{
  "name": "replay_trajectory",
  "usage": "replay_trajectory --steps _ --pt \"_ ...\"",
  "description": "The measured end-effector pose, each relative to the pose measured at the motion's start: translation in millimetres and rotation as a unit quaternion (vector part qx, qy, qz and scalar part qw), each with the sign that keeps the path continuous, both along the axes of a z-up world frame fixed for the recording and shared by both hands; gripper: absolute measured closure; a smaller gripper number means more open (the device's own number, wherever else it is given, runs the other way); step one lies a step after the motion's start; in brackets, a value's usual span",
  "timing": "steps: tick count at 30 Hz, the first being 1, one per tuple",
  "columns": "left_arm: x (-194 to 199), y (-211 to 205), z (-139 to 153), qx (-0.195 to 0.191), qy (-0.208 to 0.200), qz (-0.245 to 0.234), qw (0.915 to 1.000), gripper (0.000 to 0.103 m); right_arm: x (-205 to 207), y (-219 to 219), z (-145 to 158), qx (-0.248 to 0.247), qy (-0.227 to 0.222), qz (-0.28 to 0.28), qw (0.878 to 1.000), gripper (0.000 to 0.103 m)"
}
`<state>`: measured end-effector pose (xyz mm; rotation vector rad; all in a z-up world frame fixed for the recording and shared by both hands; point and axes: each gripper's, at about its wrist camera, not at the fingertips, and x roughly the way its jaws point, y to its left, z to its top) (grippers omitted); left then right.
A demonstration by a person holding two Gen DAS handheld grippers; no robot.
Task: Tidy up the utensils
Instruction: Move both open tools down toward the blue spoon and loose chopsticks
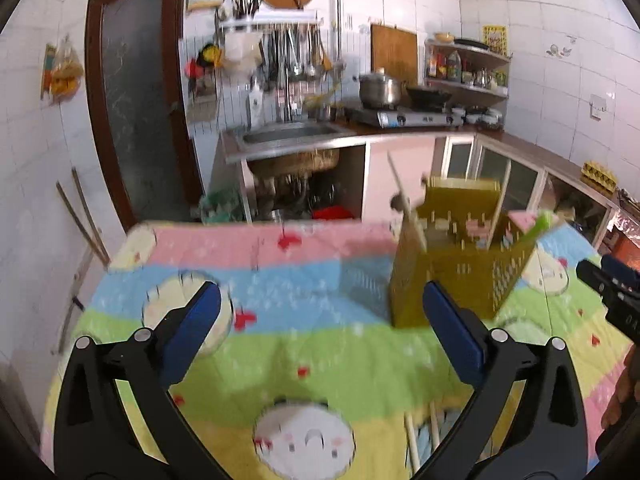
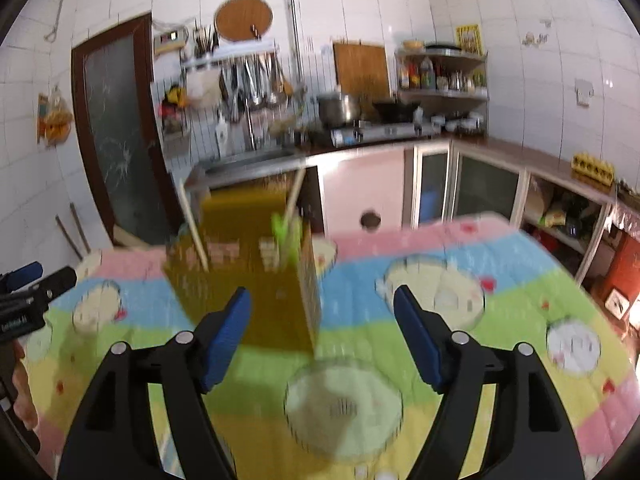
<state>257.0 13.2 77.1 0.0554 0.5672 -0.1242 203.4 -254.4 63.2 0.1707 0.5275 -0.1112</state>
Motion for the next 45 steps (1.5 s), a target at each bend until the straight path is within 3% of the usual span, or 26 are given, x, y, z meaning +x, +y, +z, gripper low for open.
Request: replay_trajectory --steps 10,16,21,39,45 --pt "-35 2 -70 0.001 0.075 -0.001 0.9972 0.005 -52 10 -78 0.018 0.094 0.014 0.995 0.030" --pt "-51 -1 -102 -0.003 0.112 -0.003 0.9937 0.005 -80 16 -101 0.019 0.118 0.024 0.993 0.030" --pt "-58 -8 -128 -0.001 0.145 -0.004 0.9895 0.005 -94 24 -101 0.007 0.118 0.030 0.993 0.030" --pt "-55 -24 -133 0.000 0.160 -0.020 0.9870 0.005 -102 60 -107 -0.032 0.145 0.126 0.981 0.031" --pt "-53 -35 -132 0.018 0.158 -0.029 0.9869 0.005 -91 61 -112 -0.034 0.172 0.116 0.978 0.047"
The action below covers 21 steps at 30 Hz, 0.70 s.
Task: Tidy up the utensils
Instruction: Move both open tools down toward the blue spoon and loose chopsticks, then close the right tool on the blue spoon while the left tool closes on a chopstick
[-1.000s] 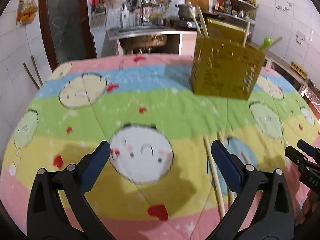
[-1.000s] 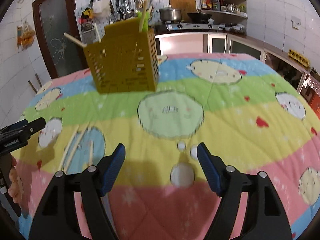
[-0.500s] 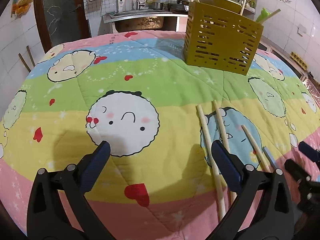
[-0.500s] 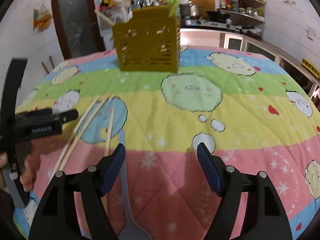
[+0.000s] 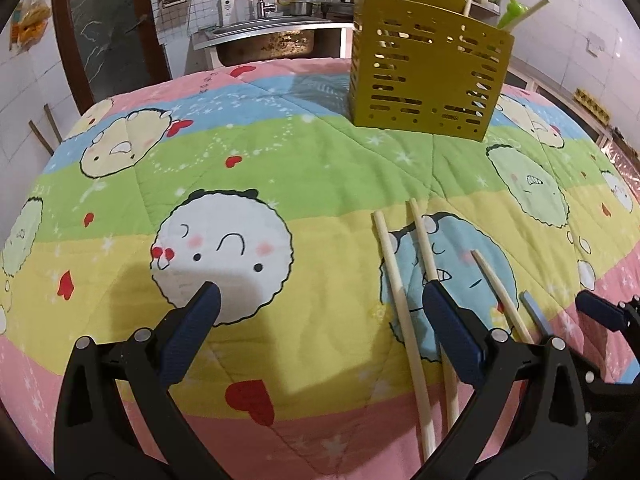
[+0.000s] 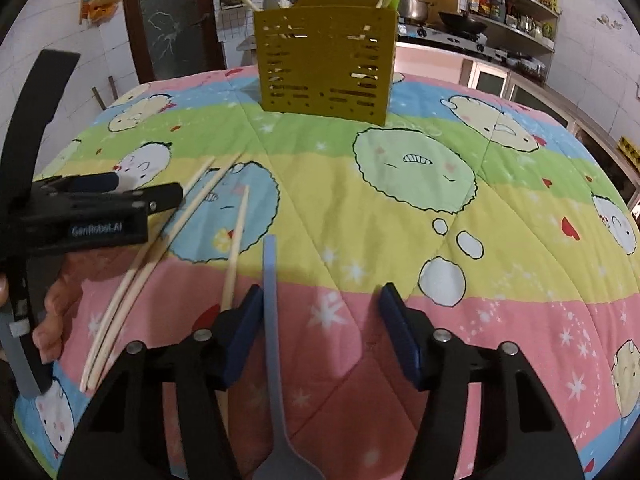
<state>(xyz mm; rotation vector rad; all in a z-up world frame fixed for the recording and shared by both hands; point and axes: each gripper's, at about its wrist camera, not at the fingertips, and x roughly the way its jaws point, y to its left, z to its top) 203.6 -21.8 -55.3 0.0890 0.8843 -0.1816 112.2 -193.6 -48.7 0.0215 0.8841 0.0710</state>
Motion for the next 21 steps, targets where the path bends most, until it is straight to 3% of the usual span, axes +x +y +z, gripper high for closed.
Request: replay_trajectory --steps 7,10,21 --pt "8 -7 -4 -0.001 0.013 -0.006 0.9999 0.007 19 0 0 -0.002 0.020 -0.020 1.000 0.064" --pt "11 -8 -6 -0.007 0.020 -0.006 0.9998 0.009 25 -2 0 0.009 0.027 -0.029 0.999 0.066" --pt "16 -24 -3 -0.011 0.040 -0.035 0.9985 0.061 28 8 -1 -0.011 0.032 -0.038 0.999 0.072"
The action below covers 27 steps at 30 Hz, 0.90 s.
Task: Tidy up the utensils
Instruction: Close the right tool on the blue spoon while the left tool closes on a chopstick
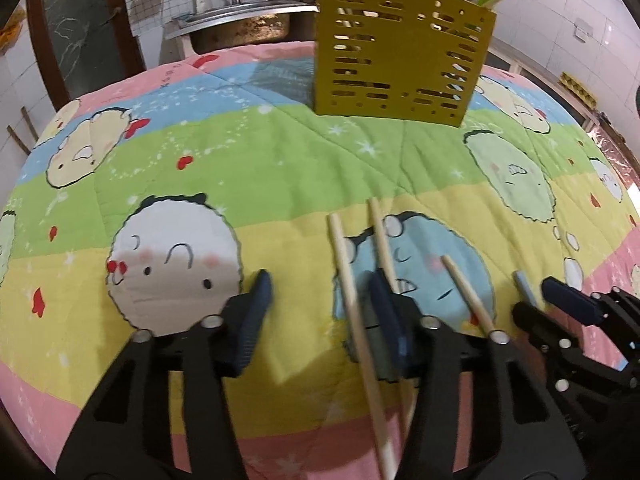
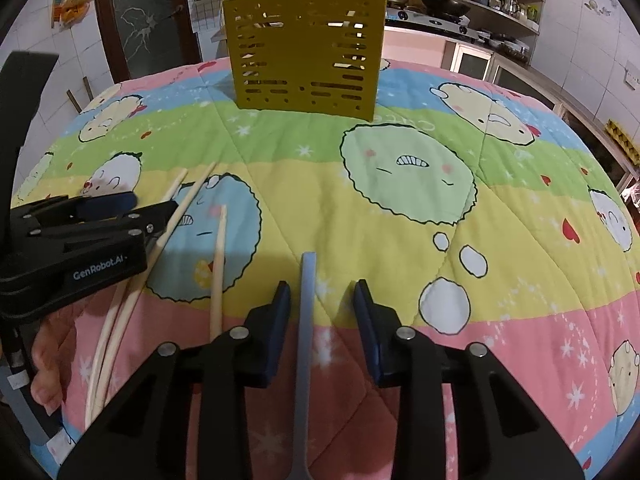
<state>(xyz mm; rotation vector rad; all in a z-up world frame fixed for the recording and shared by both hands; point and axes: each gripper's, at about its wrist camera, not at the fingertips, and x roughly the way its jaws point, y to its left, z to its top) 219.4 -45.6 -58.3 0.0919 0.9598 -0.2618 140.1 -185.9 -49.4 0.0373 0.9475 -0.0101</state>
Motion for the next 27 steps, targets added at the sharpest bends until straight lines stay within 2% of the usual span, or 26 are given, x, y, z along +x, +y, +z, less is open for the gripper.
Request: replay_trajectory --steps 11,19,27 --pt "12 -4 0 -0.017 0.022 -0.005 0.9996 0.095 13 -4 1 0.025 0.004 -0.011 1.000 0.095" --pt "7 2 6 -0.033 0.008 0.001 0.9994 0.099 9 -13 8 0.045 -0.014 -0.031 0.998 0.096" --pt "-9 15 27 -0.053 -0.028 0.007 0.9982 0.099 -3 -30 29 0.066 -0.062 -0.050 0.995 0.096"
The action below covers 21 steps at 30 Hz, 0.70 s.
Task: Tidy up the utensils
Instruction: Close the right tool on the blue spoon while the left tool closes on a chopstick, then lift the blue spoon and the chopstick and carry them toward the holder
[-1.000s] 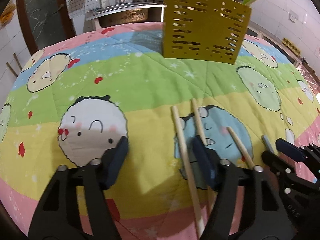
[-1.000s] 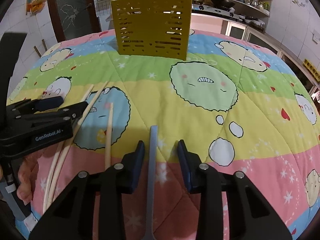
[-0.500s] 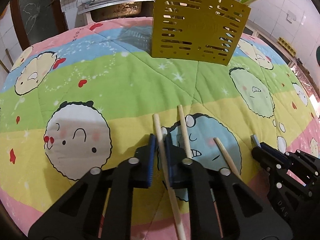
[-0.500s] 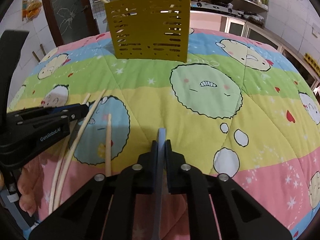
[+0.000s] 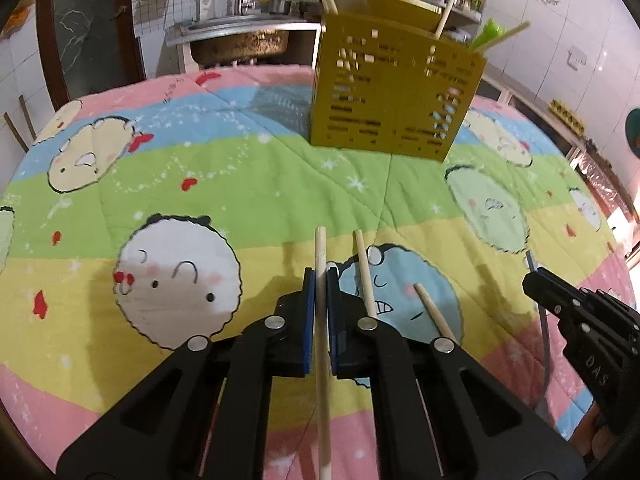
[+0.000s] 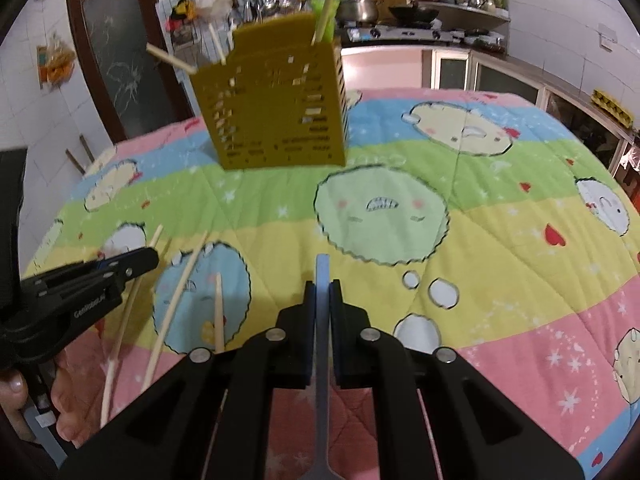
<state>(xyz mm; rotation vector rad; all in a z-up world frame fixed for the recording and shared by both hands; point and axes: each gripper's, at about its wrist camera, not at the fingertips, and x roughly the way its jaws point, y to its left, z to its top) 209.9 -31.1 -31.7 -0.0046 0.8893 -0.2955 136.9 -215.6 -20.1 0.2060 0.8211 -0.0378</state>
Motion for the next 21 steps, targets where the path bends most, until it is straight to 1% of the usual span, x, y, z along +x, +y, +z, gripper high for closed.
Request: replay_trajectory --steps 4,11,17,21 --pt "-12 9 16 -0.012 -0.028 0.007 0.9995 0.099 -10 -5 15 0.009 -0.035 -0.007 0.999 0.096" --pt "-41 23 44 -0.031 -0.083 0.017 0.9959 0.099 -29 -9 33 0.012 -0.086 -0.017 0.996 0.096" --pt "-69 33 60 -0.033 -0.137 0.030 0.9896 0.099 -49 -6 48 0.000 -0.129 -0.025 0.991 0.096" --pt "-85 40 68 -0.036 -0.164 0.036 0.9851 0.099 -64 -5 56 -0.009 -0.156 -0.032 0.987 0.096"
